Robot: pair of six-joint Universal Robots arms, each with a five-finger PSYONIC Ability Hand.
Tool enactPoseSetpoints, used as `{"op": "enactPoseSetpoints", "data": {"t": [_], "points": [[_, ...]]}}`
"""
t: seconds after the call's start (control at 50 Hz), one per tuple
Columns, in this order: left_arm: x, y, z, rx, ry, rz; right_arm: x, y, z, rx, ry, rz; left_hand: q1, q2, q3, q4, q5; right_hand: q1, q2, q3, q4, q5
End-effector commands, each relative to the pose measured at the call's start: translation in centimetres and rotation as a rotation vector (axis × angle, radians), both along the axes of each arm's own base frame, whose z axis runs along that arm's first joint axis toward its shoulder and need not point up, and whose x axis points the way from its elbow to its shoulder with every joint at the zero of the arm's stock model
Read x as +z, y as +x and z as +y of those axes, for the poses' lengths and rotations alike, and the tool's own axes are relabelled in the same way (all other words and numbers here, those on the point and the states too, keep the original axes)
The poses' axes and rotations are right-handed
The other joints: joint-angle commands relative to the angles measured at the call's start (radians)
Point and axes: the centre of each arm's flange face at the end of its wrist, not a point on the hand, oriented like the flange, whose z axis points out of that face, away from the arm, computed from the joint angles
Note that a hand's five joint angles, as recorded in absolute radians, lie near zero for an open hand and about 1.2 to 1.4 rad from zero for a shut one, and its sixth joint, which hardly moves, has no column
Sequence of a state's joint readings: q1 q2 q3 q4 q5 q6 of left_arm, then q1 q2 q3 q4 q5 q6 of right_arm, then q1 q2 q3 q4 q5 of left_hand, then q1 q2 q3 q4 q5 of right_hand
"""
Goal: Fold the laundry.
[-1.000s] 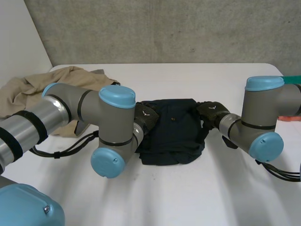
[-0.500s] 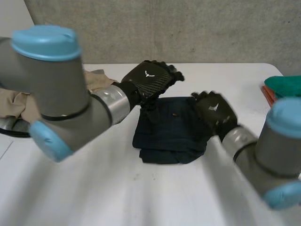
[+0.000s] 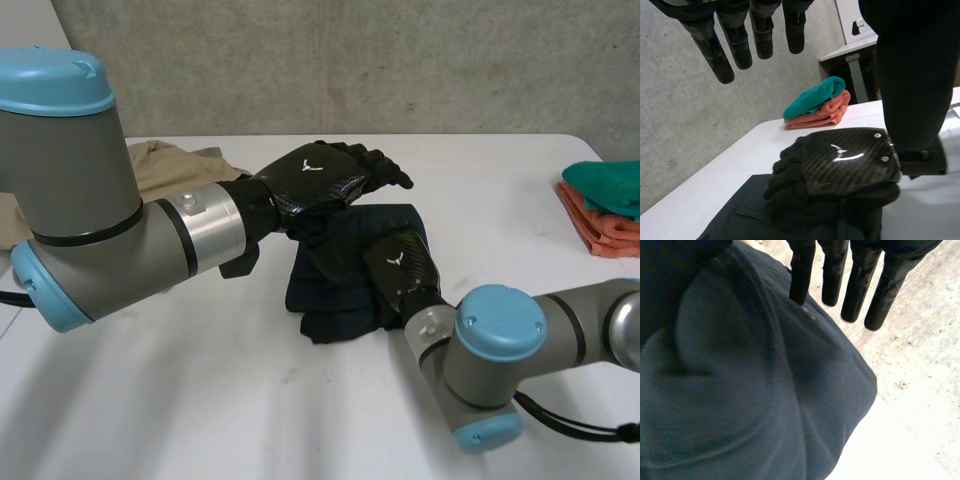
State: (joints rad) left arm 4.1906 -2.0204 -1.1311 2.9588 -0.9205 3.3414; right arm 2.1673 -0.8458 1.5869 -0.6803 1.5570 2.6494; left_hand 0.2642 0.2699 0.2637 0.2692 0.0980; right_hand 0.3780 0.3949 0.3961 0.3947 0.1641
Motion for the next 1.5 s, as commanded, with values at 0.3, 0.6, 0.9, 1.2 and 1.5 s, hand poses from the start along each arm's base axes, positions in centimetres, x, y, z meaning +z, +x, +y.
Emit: {"op": "enactPoseSetpoints", "data": {"t": [0.3,0.6,0.9,1.2,1.5], "points": [[0.1,0.1,-0.1,0.008,0.002,0.002,1.4,1.7,-3.8,0.006,-0.032,-0.037,0.067,0.061,0.067,0.062,0.058,1.018,1.001,1.000,1.002,1.058],[0.9,0.7,-0.6,0.041,-0.017,0.013,8.2,-6.6,-13.7,-0.018,-0.179,-0.162,0.070,0.064,0.070,0.065,0.061,1.018,1.001,1.000,1.002,1.058],[1.4,0.9,-0.6,0.050,-0.031,0.018,20.6,-18.1,-23.2,-0.048,-0.516,-0.444,0.076,0.070,0.076,0.071,0.067,1.018,1.001,1.000,1.002,1.058],[2.0,0.3,0.4,0.036,-0.047,0.026,12.0,-35.1,-29.0,-0.118,-0.451,-0.516,0.076,0.070,0.076,0.071,0.067,1.018,1.001,1.000,1.002,1.058],[2.0,-0.2,1.1,0.056,-0.057,0.020,0.4,-39.6,-27.2,-0.122,-0.228,-0.448,0.076,0.070,0.076,0.071,0.067,1.018,1.001,1.000,1.002,1.058]]}}
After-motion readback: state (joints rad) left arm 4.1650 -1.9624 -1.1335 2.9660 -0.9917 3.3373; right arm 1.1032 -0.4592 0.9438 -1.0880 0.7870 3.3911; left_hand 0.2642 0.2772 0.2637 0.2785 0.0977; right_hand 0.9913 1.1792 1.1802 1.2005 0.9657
